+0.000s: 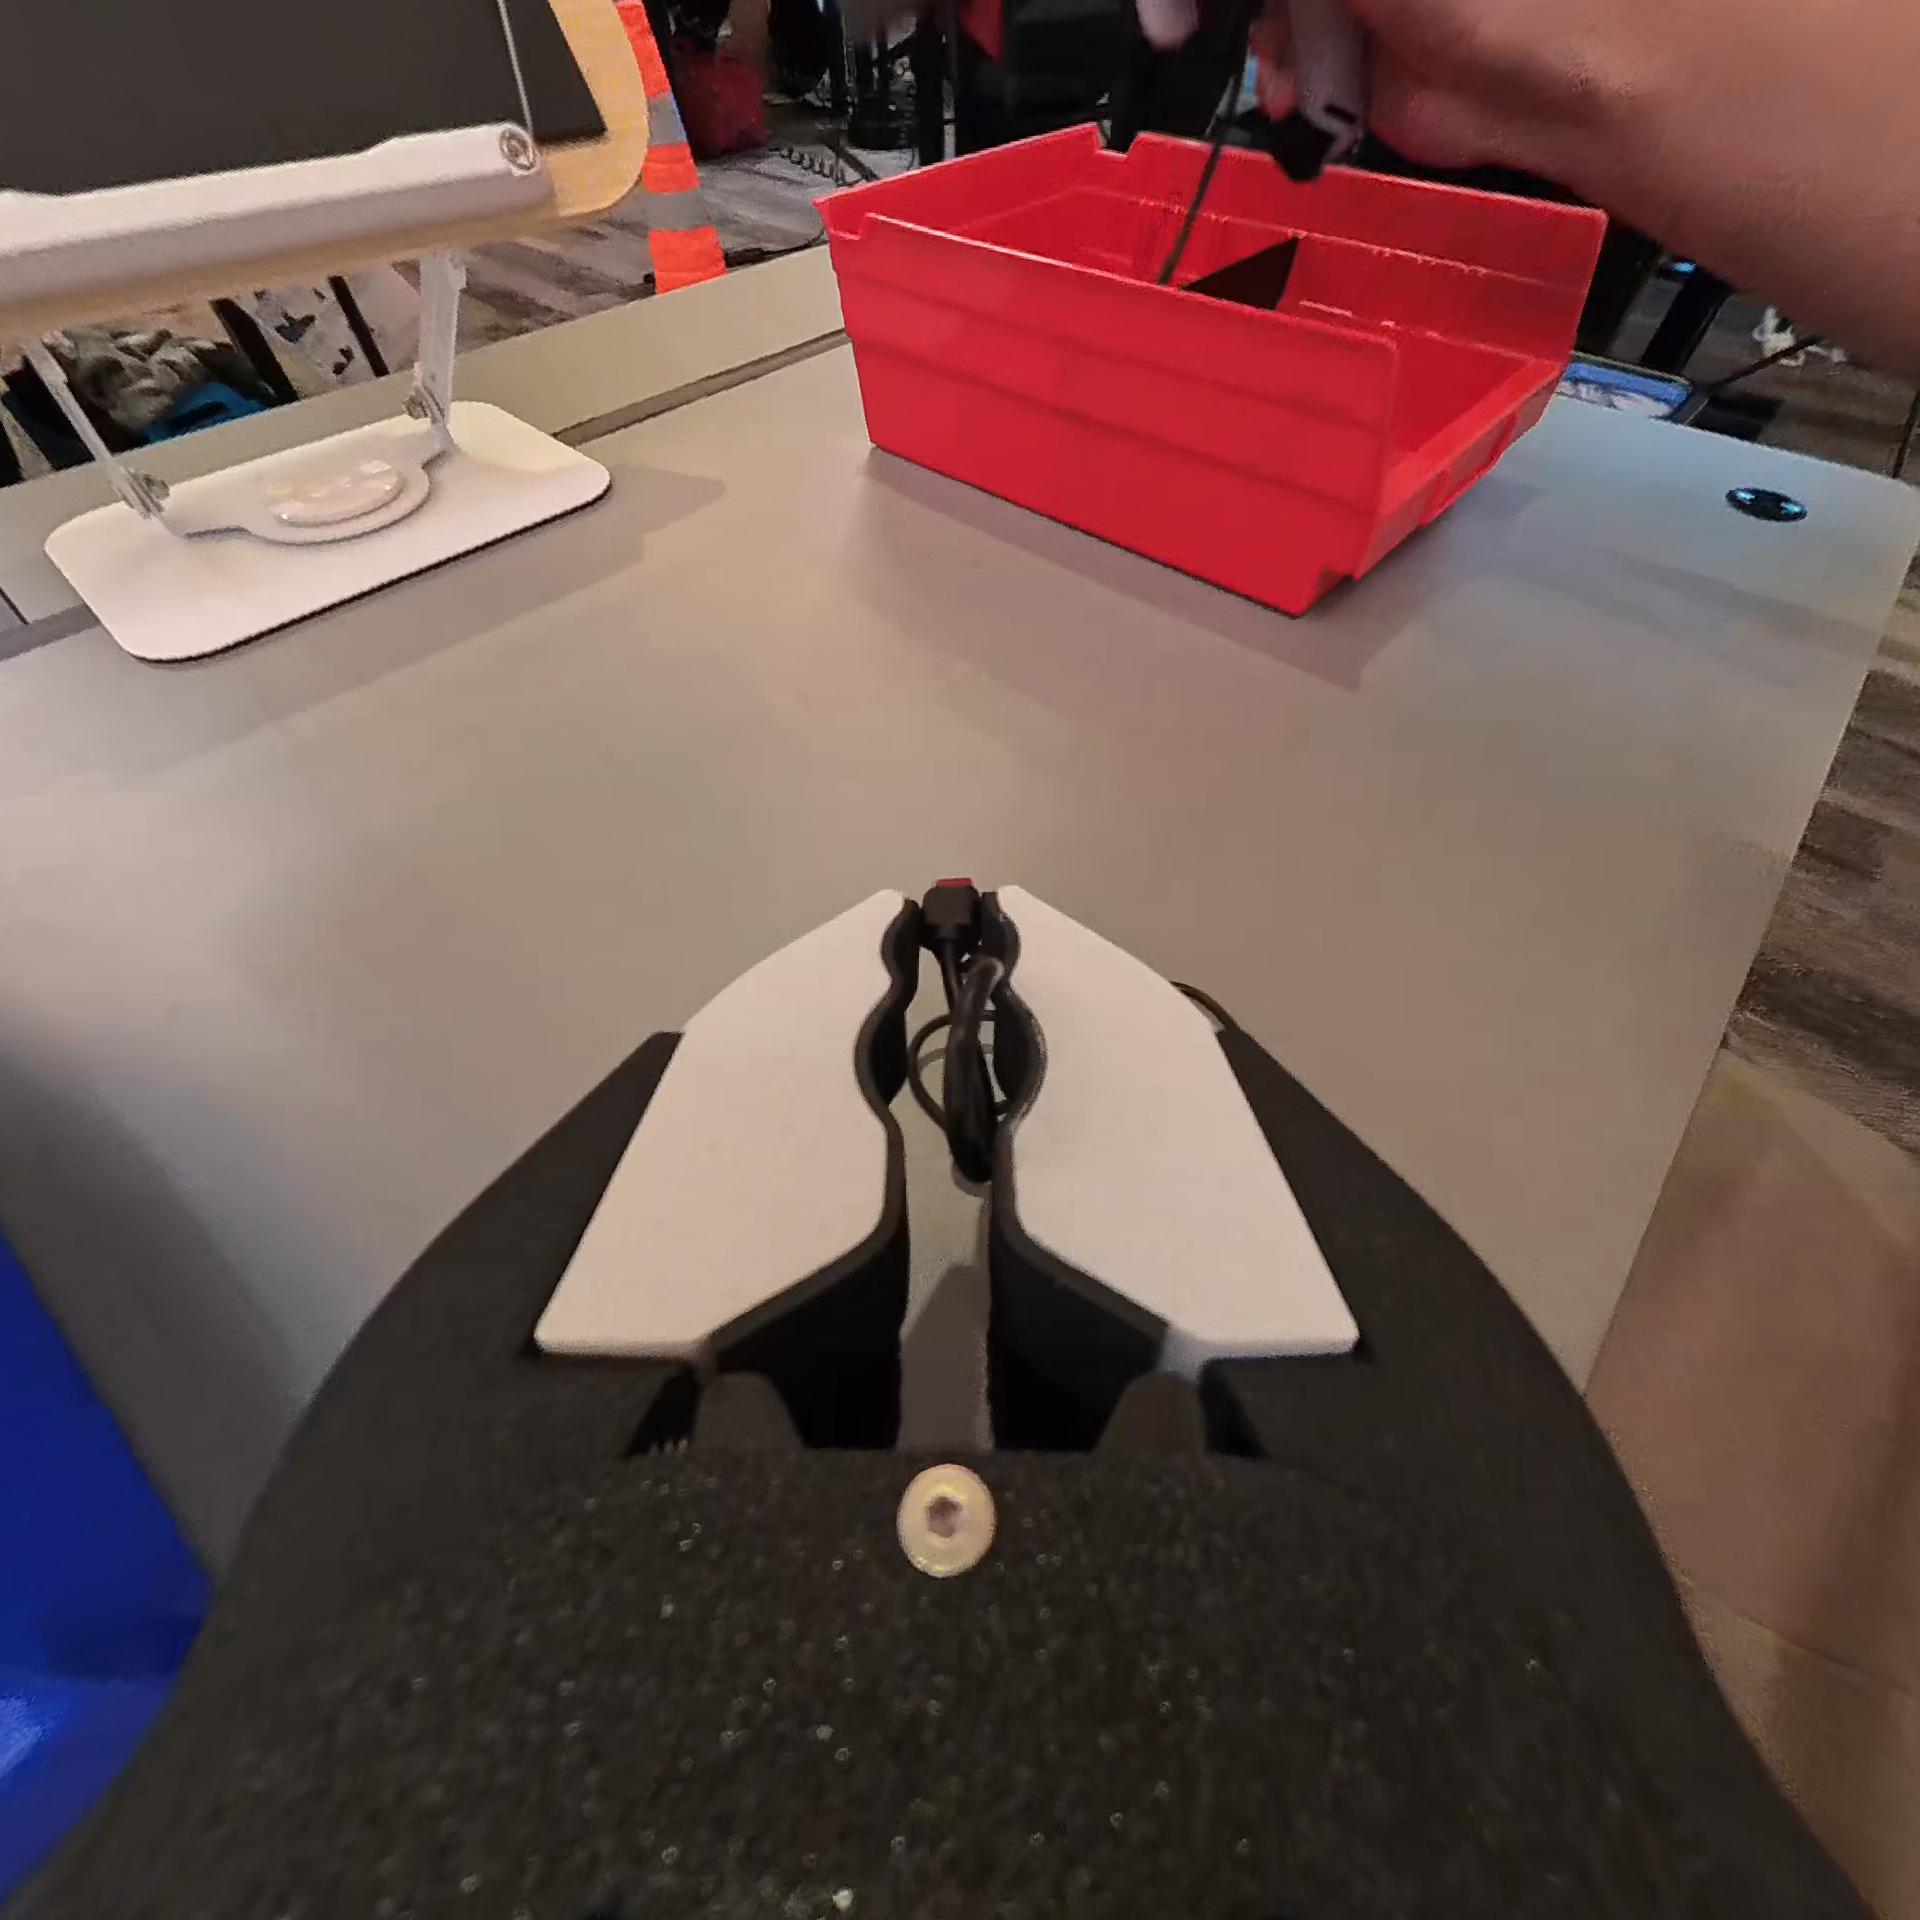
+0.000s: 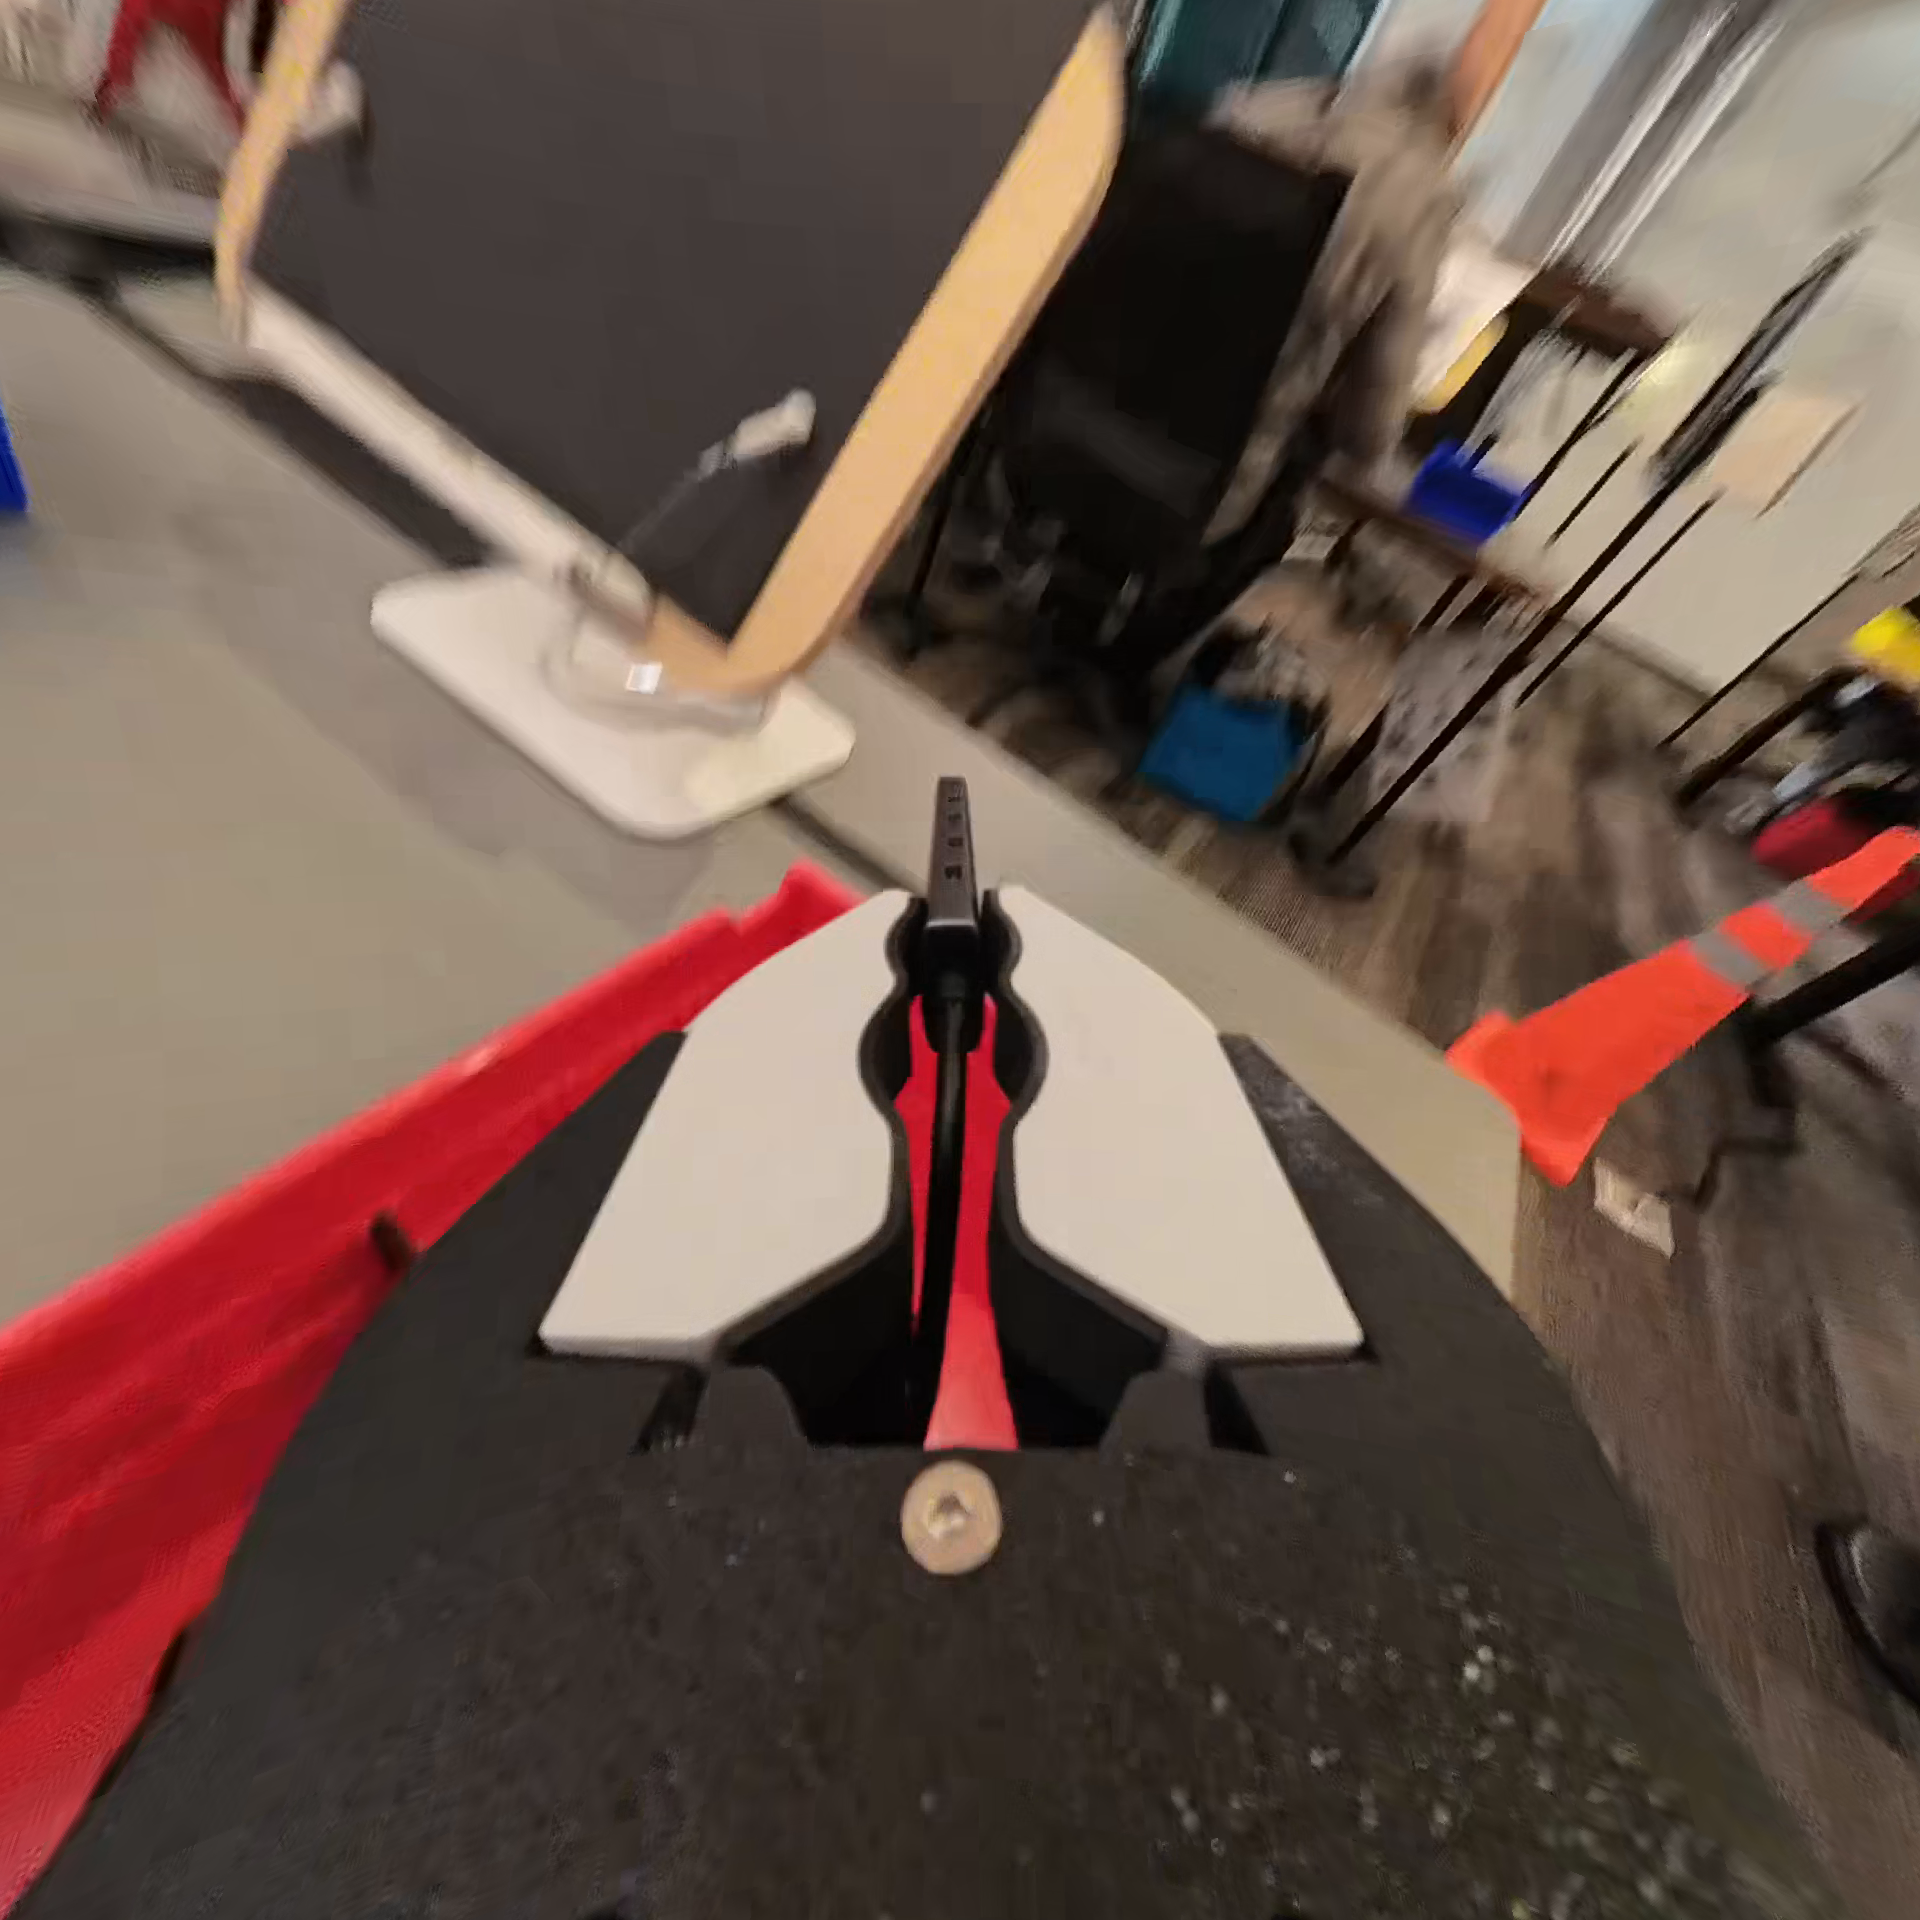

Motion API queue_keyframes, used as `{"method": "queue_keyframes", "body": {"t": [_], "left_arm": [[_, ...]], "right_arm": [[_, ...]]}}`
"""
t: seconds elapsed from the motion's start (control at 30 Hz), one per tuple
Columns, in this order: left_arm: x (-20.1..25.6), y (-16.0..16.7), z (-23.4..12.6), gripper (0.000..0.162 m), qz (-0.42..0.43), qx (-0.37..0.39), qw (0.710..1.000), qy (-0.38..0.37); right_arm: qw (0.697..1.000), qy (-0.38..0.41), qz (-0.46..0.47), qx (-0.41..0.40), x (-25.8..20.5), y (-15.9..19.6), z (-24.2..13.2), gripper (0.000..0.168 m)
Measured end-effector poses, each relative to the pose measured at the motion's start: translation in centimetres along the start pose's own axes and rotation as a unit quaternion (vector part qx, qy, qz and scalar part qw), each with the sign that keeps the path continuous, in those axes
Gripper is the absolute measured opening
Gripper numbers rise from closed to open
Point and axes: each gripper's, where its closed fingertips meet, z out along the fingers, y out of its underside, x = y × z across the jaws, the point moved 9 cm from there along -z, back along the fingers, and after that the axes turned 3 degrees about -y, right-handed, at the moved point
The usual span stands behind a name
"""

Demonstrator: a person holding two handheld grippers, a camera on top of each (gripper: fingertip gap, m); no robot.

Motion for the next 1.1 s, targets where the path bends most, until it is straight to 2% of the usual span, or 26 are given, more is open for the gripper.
{"method": "queue_keyframes", "body": {"t": [0.07,0.2,0.27,0.37,0.43,0.53,0.6,0.67,0.8,0.87,0.97,1.03,1.1], "left_arm": [[0.0,0.2,0.1,0.011,0.002,-0.002,1.0,0.003],[-0.4,0.5,0.5,0.011,-0.017,-0.01,1.0,0.015],[-0.6,0.6,0.5,0.011,-0.023,-0.011,1.0,0.017],[-0.8,0.5,0.6,0.011,-0.03,-0.021,0.999,0.03],[-0.4,0.1,0.8,0.01,-0.029,-0.033,0.997,0.056],[0.6,-1.0,1.5,0.011,-0.007,-0.057,0.994,0.096],[1.3,-2.2,2.4,0.011,0.013,-0.073,0.989,0.13],[2.0,-3.6,3.8,0.014,0.023,-0.096,0.98,0.172],[3.3,-5.9,7.2,0.026,0.04,-0.139,0.96,0.239],[3.0,-6.4,8.2,0.036,0.056,-0.167,0.957,0.232],[1.5,-6.1,7.9,0.054,0.083,-0.2,0.952,0.214],[0.3,-5.4,6.4,0.061,0.094,-0.205,0.954,0.198],[-0.7,-4.6,3.9,0.06,0.066,-0.188,0.96,0.195]], "right_arm": [[0.997,-0.028,-0.026,-0.073,-0.5,0.9,-0.3,0.01],[0.974,-0.1,-0.122,-0.164,-1.6,2.1,-0.4,0.01],[0.953,-0.151,-0.136,-0.222,-1.5,2.9,0.2,0.01],[0.937,-0.167,-0.126,-0.279,-0.1,4.1,1.8,0.01],[0.932,-0.14,-0.113,-0.316,1.2,4.6,2.8,0.011],[0.929,-0.094,-0.113,-0.34,1.9,4.3,2.9,0.033],[0.936,-0.058,-0.124,-0.324,1.8,2.8,1.8,0.043],[0.947,-0.013,-0.125,-0.297,0.8,0.4,-0.1,0.041],[0.978,0.025,-0.088,-0.188,-5.5,-5.2,-5.6,0.038],[0.99,-0.014,-0.044,-0.133,-10.8,-6.4,-8.1,0.038],[0.987,-0.136,0.036,-0.071,-19.5,-5.4,-10.5,0.044],[0.979,-0.18,0.07,-0.067,-24.4,-3.5,-11.3,0.045],[0.974,-0.2,0.082,-0.067,-28.5,-1.6,-11.6,0.05]]}}
